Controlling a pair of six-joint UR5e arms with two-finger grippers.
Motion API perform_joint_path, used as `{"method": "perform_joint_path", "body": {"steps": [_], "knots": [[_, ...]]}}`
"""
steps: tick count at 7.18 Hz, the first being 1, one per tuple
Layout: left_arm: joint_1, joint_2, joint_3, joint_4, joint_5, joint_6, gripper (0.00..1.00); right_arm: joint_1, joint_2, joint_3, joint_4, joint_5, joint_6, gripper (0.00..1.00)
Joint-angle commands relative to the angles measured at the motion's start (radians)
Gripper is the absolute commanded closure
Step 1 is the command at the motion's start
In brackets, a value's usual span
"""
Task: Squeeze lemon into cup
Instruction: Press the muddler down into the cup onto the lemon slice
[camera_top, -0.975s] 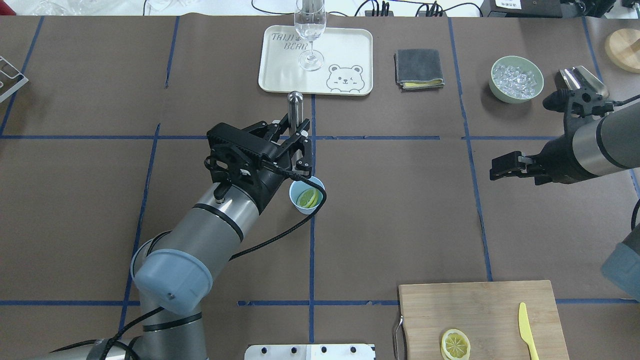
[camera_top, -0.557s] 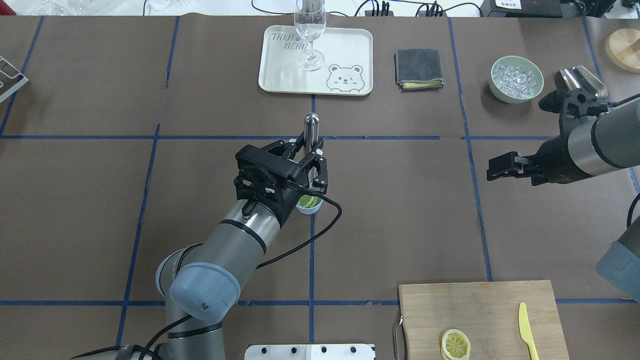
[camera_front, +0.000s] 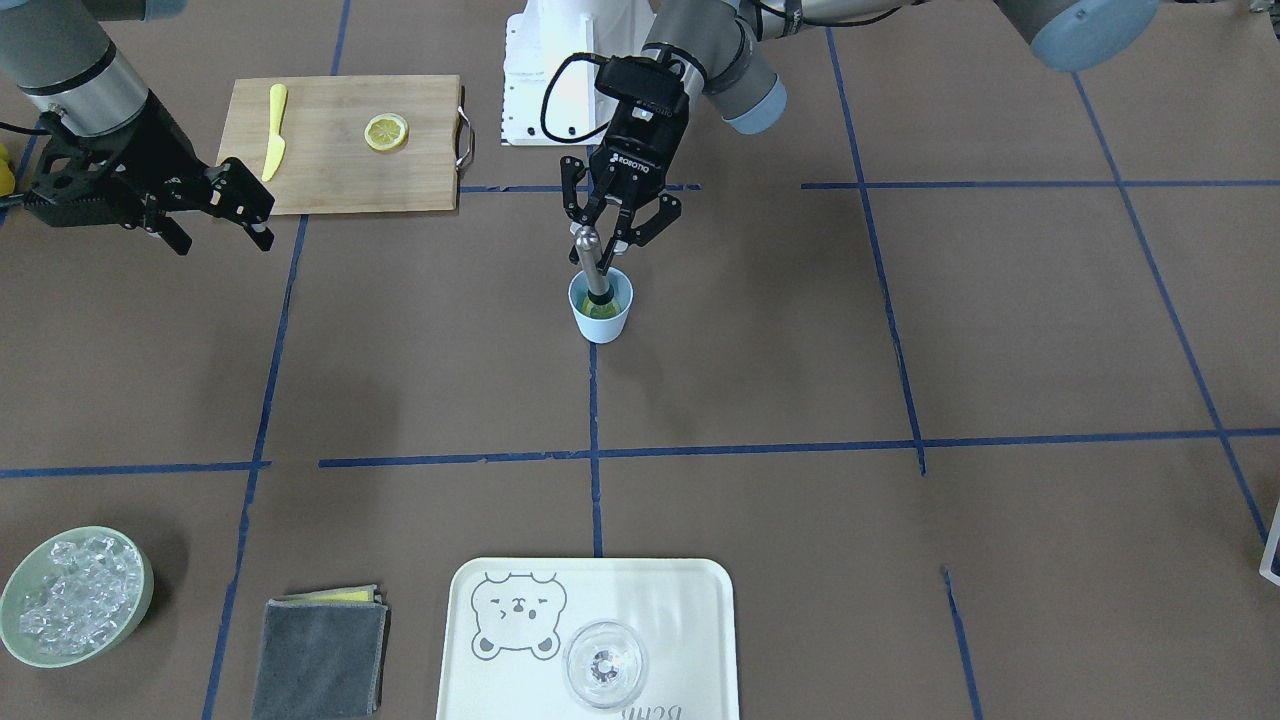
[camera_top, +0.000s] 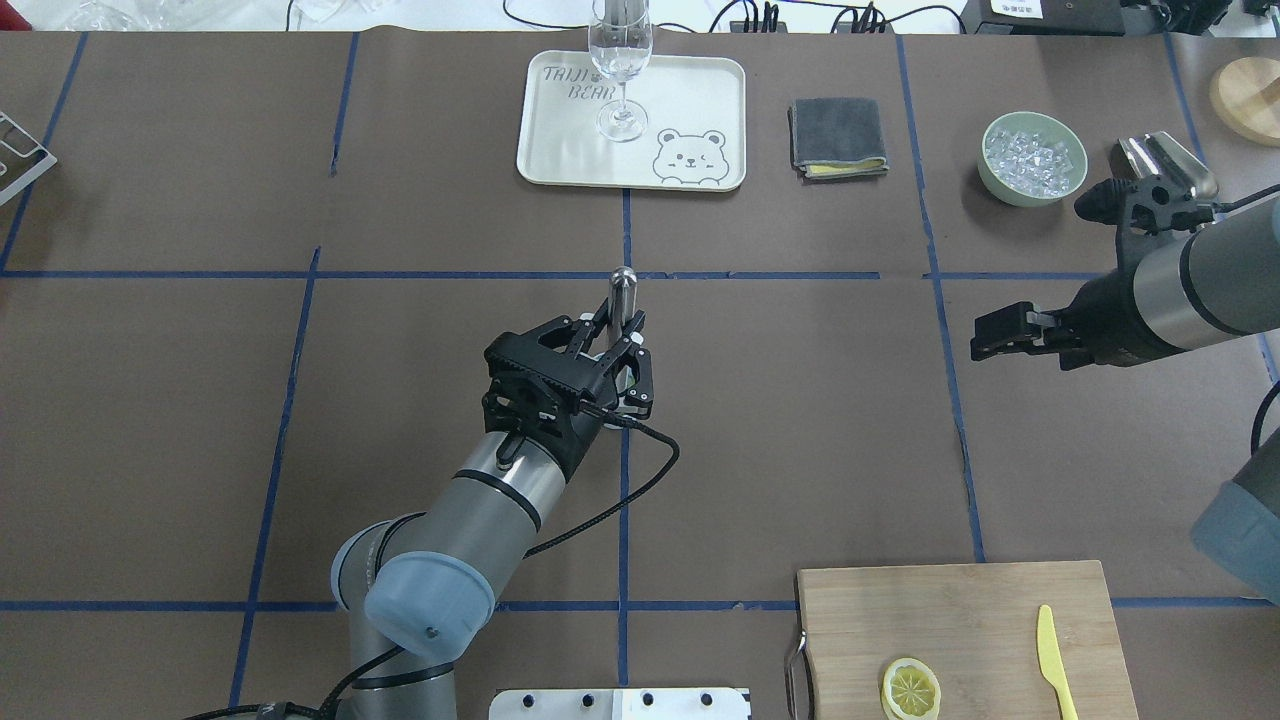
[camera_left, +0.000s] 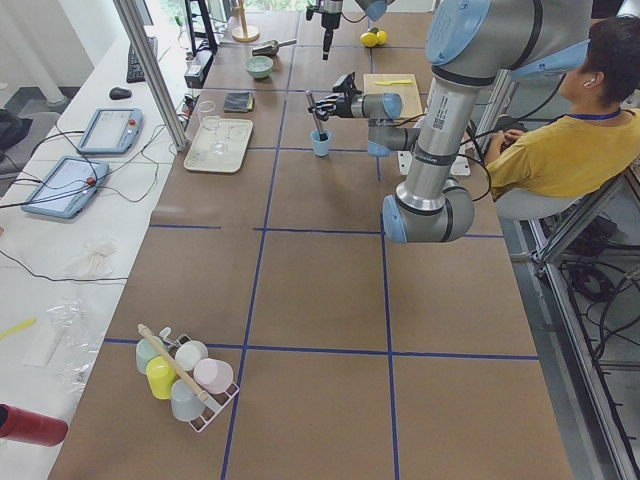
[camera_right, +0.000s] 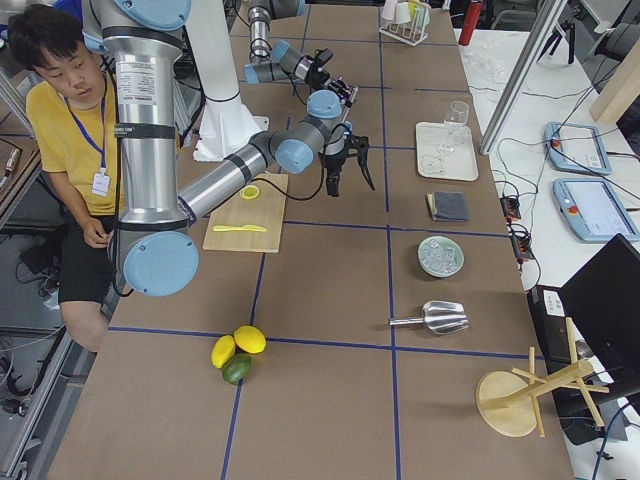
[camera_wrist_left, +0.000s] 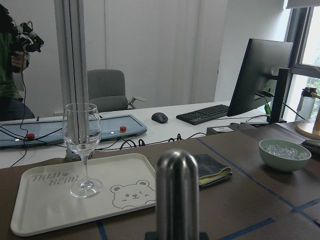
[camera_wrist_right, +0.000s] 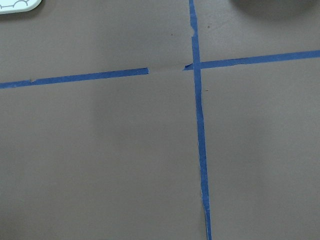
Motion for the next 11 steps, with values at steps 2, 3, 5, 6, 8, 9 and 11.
{"method": "perform_joint_path", "body": {"steps": [2,3,5,6,8,9,11], "knots": [[0.001,-0.001,0.029,-0.003,0.000,0.000,1.00,0.000,0.002,0.000,0.000,0.001,0.001,0.00],[0.001,0.001,0.037,-0.005,0.000,0.000,1.00,0.000,0.002,0.001,0.000,0.001,0.001,0.00],[0.001,-0.002,0.036,-0.003,0.000,0.002,1.00,0.000,0.002,0.000,0.000,0.001,0.001,0.00],[0.001,-0.005,0.028,-0.003,-0.001,0.003,1.00,0.000,0.002,0.000,0.000,0.001,0.001,0.00],[0.000,-0.024,-0.027,-0.003,-0.001,0.053,1.00,0.000,0.002,-0.002,0.000,0.001,0.002,0.00],[-0.005,-0.039,-0.065,-0.003,-0.004,0.078,1.00,-0.002,0.002,-0.002,0.000,0.001,0.002,0.00],[-0.020,-0.062,-0.151,0.012,-0.009,0.178,1.00,0.000,0.000,-0.002,0.000,0.001,0.007,0.00]]}}
